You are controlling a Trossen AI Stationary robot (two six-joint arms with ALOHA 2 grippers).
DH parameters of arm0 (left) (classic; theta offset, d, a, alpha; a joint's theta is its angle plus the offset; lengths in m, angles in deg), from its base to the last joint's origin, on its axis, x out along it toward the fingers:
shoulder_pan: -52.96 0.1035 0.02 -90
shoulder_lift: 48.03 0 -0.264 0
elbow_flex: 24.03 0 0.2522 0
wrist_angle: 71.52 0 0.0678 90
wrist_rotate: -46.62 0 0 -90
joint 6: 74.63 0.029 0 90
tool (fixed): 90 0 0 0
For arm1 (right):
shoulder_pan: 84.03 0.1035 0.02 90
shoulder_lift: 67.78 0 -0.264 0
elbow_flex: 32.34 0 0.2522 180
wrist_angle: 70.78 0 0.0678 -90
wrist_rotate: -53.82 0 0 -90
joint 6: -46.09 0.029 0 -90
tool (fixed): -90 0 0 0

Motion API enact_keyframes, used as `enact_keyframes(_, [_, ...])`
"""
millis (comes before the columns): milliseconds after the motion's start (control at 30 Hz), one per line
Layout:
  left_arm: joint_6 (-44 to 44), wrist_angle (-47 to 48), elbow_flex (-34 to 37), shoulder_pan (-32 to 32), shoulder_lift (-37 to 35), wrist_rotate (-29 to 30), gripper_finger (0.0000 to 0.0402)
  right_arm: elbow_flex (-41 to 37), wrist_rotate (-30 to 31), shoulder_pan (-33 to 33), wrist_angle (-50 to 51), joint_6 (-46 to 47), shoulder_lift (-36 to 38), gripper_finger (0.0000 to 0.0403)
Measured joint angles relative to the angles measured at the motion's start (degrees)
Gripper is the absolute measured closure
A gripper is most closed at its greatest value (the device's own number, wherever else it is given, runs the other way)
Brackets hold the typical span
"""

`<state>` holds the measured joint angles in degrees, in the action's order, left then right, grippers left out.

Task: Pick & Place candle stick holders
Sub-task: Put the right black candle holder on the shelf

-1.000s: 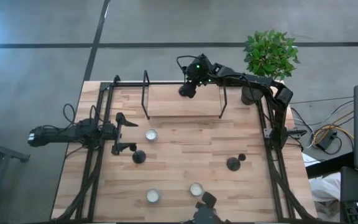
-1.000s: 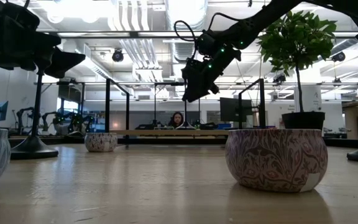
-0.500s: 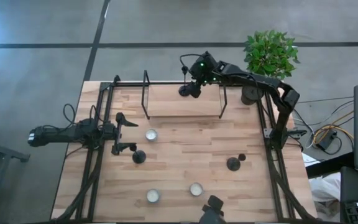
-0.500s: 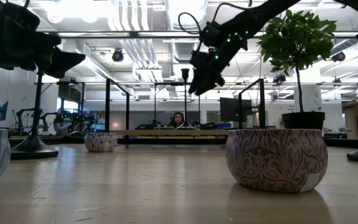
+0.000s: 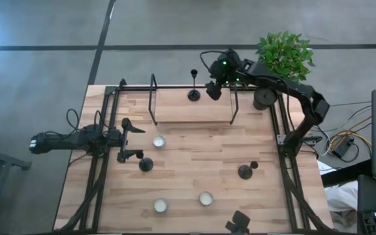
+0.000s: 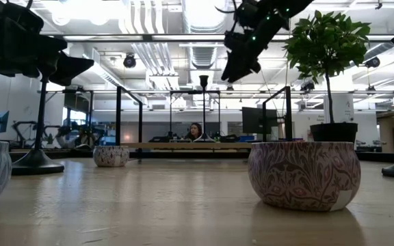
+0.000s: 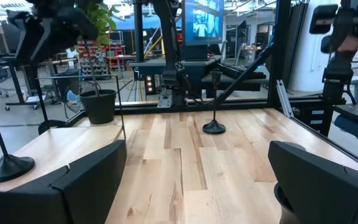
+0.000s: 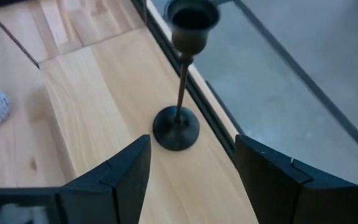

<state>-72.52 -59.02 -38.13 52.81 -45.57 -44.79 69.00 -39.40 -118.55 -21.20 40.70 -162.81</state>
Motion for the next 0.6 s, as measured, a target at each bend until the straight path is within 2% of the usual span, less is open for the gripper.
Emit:
enact_keyframes(233, [0.0, 0.0, 0.0, 0.0, 0.0, 0.0, 0.0003, 0.0, 0.4, 0.0, 0.9, 0.8, 2.9, 0.0176])
enact_keyframes(600, [0.0, 0.0, 0.0, 0.0, 0.0, 0.0, 0.0003, 0.0, 0.4, 1.8, 9.1, 2.5, 6.3, 0.0183])
